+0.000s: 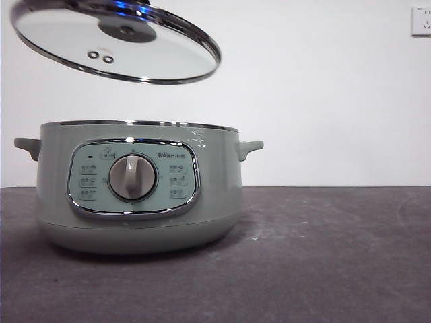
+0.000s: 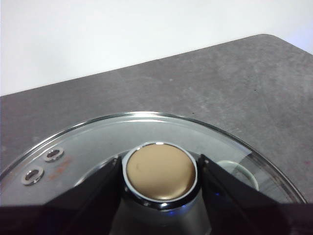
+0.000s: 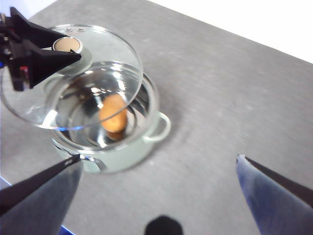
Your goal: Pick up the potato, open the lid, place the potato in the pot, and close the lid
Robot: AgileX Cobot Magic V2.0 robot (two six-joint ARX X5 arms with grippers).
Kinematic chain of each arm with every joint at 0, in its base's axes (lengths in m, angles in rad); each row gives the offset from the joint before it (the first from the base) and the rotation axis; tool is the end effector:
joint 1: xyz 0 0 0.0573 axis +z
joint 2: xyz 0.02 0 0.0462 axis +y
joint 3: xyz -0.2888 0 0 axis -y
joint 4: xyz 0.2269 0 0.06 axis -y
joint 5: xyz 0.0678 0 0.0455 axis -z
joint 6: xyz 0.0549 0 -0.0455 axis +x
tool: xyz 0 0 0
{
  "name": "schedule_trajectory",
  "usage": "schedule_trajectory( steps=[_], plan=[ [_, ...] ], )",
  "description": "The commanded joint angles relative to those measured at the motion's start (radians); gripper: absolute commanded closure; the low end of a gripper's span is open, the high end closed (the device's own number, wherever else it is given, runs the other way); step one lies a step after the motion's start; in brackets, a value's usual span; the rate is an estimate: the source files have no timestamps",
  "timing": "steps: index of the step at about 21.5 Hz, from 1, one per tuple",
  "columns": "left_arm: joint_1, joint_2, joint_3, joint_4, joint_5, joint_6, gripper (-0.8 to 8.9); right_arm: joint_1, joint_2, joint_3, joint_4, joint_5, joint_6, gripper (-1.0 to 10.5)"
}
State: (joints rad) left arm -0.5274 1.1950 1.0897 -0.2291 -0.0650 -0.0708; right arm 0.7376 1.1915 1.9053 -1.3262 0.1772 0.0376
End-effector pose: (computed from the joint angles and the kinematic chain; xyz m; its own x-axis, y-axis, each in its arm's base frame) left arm 0.2280 -0.1287 0.3677 0.8472 -0.4183 -0.3275 0.4280 0.9026 -0.0456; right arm 0.1138 0.0903 0.4956 0.7147 0.4112 -0.5658 -0.5388 0.8394 -0.0705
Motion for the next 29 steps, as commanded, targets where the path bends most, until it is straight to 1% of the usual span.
schedule_trajectory(
  steps=[1, 4, 10, 12, 22, 29],
  plan=[
    [-0.019, 0.03, 0.011, 0.064, 0.001, -0.012, 8.22, 0.0, -0.026, 0.002, -0.027, 0.04, 0.027, 4.2],
    [-0.032, 0.09, 0.011, 0.079, -0.009, -0.012, 8.22, 0.0, -0.061, 0.002, -0.042, 0.069, 0.047, 4.2],
    [-0.036, 0.173, 0.011, 0.079, -0.021, -0.015, 8.22, 0.0, -0.099, 0.002, -0.042, 0.068, 0.048, 4.2],
    [-0.036, 0.186, 0.011, 0.071, -0.042, -0.015, 8.22, 0.0, -0.105, 0.002, -0.042, 0.068, 0.048, 4.2],
    [-0.036, 0.207, 0.011, -0.025, -0.039, -0.015, 8.22, 0.0, -0.105, 0.002, -0.042, 0.068, 0.048, 4.2],
    [-0.036, 0.238, 0.011, -0.042, -0.037, -0.015, 8.22, 0.0, -0.105, 0.002, -0.042, 0.065, 0.048, 4.2]
  ],
)
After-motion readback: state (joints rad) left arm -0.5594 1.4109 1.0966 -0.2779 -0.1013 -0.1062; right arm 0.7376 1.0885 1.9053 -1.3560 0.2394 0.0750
